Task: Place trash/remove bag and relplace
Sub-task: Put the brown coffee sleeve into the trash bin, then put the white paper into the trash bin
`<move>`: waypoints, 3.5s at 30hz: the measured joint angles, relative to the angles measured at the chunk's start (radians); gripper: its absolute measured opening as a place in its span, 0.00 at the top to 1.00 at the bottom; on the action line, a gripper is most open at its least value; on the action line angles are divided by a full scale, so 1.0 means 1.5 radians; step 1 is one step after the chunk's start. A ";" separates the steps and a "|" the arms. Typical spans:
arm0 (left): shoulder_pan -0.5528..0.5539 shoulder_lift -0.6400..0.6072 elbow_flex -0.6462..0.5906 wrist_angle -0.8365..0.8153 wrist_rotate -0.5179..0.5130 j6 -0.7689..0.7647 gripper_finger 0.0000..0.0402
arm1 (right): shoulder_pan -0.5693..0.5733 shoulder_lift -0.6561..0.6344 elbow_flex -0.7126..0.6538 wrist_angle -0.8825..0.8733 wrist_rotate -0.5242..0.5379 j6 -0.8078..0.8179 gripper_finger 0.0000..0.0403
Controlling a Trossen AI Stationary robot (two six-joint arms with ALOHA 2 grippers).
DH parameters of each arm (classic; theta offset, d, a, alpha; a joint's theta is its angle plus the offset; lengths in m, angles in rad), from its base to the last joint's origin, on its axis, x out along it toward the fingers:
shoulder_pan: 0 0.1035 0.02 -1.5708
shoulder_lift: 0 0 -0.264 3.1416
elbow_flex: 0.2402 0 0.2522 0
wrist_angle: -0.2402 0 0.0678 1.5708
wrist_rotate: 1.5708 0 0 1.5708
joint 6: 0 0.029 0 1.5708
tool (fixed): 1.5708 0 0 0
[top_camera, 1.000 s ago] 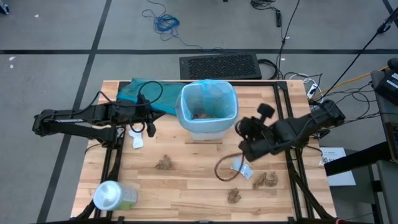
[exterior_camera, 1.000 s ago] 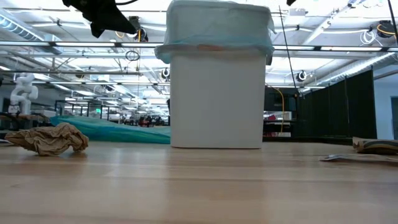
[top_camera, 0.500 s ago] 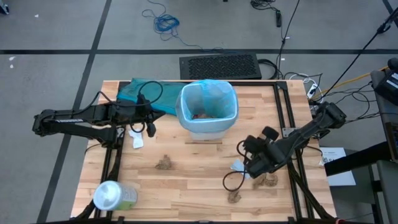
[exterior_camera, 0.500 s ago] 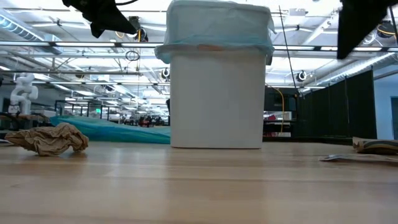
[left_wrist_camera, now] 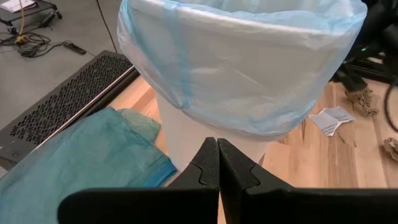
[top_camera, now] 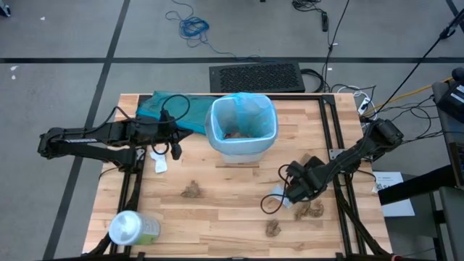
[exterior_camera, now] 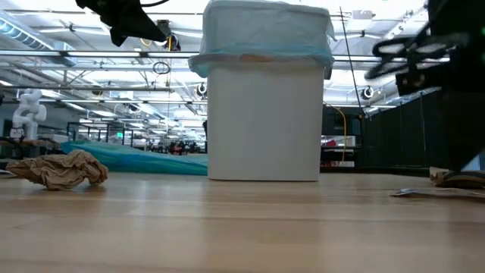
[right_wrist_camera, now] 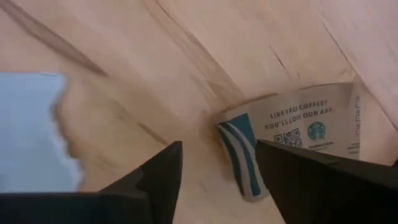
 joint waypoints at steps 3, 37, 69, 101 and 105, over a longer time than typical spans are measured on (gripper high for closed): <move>0.000 0.000 0.000 -0.002 0.000 -0.001 1.00 | 0.000 0.001 -0.035 0.029 0.000 -0.003 0.46; 0.000 0.000 0.000 -0.005 0.000 0.004 1.00 | 0.000 -0.006 0.049 0.071 0.031 -0.058 1.00; 0.000 0.000 0.000 -0.004 0.000 0.004 1.00 | -0.132 -0.009 0.683 0.062 0.180 -0.696 1.00; 0.000 0.000 0.000 -0.005 0.000 -0.001 1.00 | -0.302 -0.004 0.684 -0.011 -0.026 -0.780 0.75; 0.000 0.000 0.000 -0.005 0.000 -0.001 1.00 | -0.248 -0.006 0.684 -0.076 -0.023 -0.755 0.96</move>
